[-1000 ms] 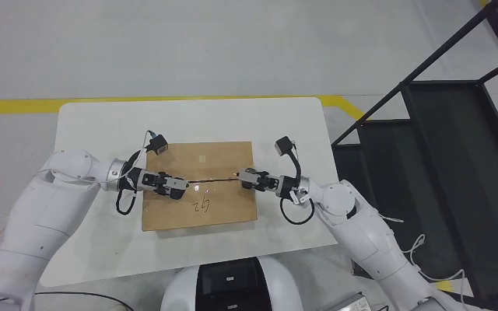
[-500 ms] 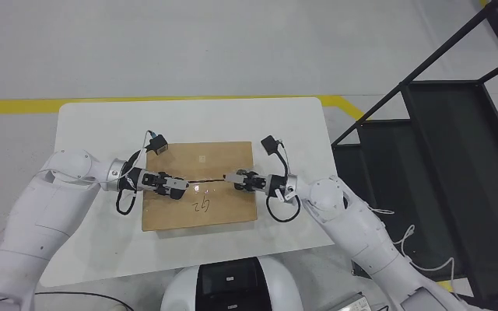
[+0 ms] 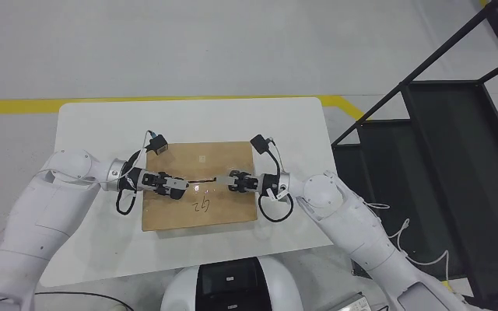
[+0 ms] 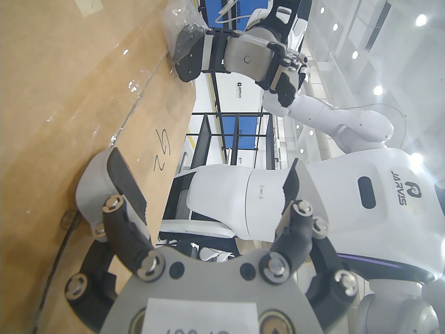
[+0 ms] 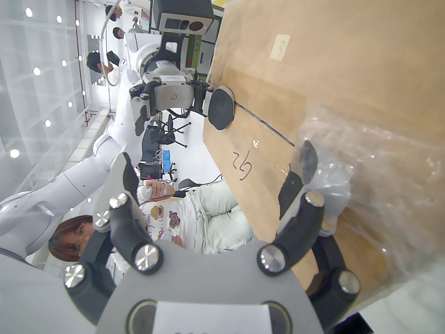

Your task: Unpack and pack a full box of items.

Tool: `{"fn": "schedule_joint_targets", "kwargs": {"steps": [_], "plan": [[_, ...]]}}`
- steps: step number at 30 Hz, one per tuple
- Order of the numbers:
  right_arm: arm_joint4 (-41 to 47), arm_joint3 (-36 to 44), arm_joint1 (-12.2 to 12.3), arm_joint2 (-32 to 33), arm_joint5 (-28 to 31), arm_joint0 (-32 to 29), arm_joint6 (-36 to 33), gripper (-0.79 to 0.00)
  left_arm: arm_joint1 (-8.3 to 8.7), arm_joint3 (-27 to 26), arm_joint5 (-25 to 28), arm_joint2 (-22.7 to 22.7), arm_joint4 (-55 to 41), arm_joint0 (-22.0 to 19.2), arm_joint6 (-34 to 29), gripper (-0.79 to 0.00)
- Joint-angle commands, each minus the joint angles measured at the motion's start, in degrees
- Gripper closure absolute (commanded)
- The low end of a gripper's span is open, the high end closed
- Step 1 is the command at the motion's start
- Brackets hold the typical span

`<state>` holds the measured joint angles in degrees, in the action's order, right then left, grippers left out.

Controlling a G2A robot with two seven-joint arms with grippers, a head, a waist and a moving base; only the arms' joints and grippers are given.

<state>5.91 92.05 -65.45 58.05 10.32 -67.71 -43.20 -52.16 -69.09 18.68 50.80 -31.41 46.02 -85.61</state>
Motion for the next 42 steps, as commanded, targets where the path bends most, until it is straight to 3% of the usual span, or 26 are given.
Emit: {"fn": "schedule_joint_targets", "kwargs": {"steps": [1, 14, 22, 42], "plan": [[0.37, 0.38, 0.25, 1.19, -0.31, -0.63, -0.21, -0.785, 0.00, 0.00, 0.00, 0.00, 0.00, 0.00, 0.00, -0.785], [-0.72, 0.96, 0.56, 2.39, -5.60, -0.74, -1.28, -0.785, 0.00, 0.00, 0.00, 0.00, 0.00, 0.00, 0.00, -0.785], [-0.26, 0.49, 0.25, 2.08, -4.84, 0.63, -0.61, -0.785, 0.00, 0.00, 0.00, 0.00, 0.00, 0.00, 0.00, -0.785], [-1.41, -5.18, -2.43, -6.31, -4.10, 8.40, -1.82, -0.785, 0.00, 0.00, 0.00, 0.00, 0.00, 0.00, 0.00, -0.785]]}}
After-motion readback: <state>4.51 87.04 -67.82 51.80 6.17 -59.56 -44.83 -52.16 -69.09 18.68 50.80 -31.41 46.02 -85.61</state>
